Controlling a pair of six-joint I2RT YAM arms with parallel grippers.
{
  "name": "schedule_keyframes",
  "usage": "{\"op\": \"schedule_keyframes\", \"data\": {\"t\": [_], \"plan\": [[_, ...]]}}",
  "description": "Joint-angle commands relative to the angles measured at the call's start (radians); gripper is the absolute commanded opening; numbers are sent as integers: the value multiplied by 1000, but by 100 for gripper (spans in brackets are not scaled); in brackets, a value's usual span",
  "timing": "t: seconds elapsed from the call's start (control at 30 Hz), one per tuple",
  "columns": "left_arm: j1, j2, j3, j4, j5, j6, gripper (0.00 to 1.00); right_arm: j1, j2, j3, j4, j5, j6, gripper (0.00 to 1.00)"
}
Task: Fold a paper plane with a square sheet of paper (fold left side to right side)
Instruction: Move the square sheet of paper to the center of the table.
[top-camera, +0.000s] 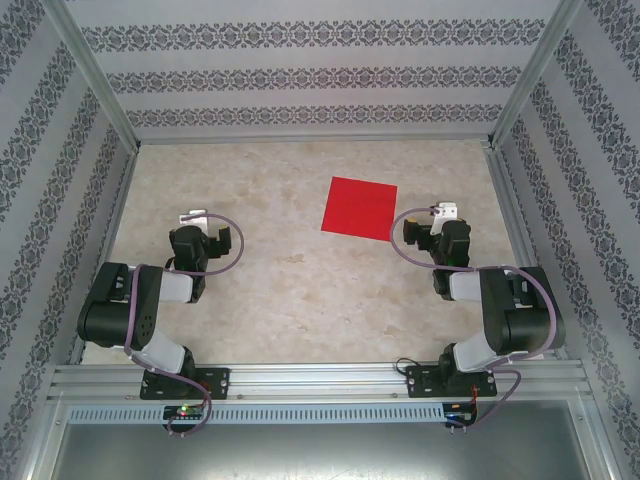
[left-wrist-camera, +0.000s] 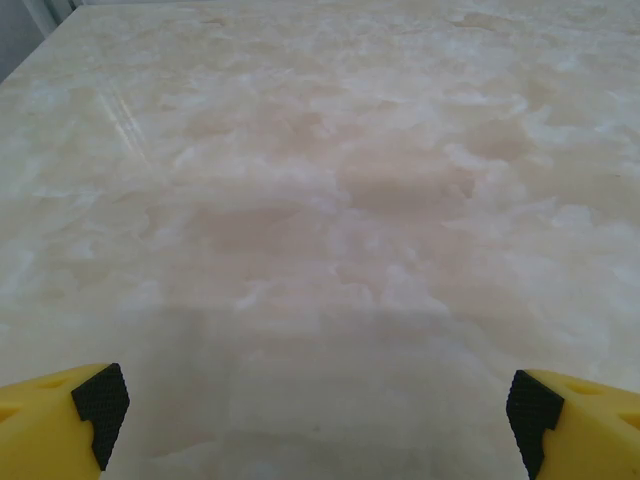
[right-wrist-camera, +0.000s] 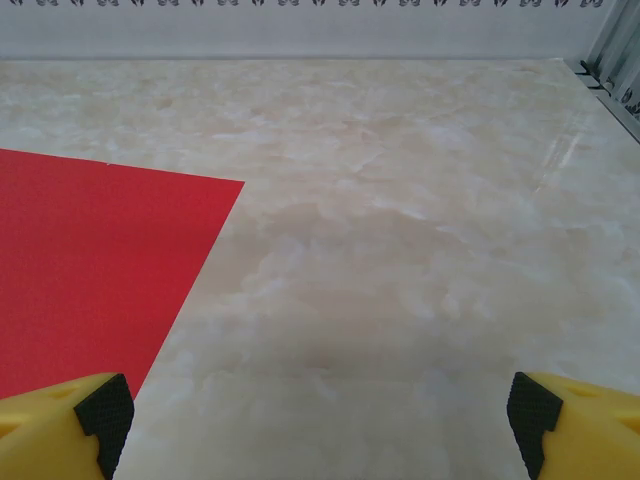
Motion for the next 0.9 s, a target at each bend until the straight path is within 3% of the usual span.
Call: {"op": "schedule_keyframes", "data": {"t": [0.0, 0.77, 0.87], "plan": [[11, -2, 13, 49, 14, 5, 100, -12, -13, 21, 8, -13, 7, 98], [11, -6, 11, 53, 5, 2, 100, -15, -14, 20, 9, -19, 8, 98], [11, -61, 17, -2, -24, -10, 100, -14, -24, 22, 1, 12, 21, 98]]}}
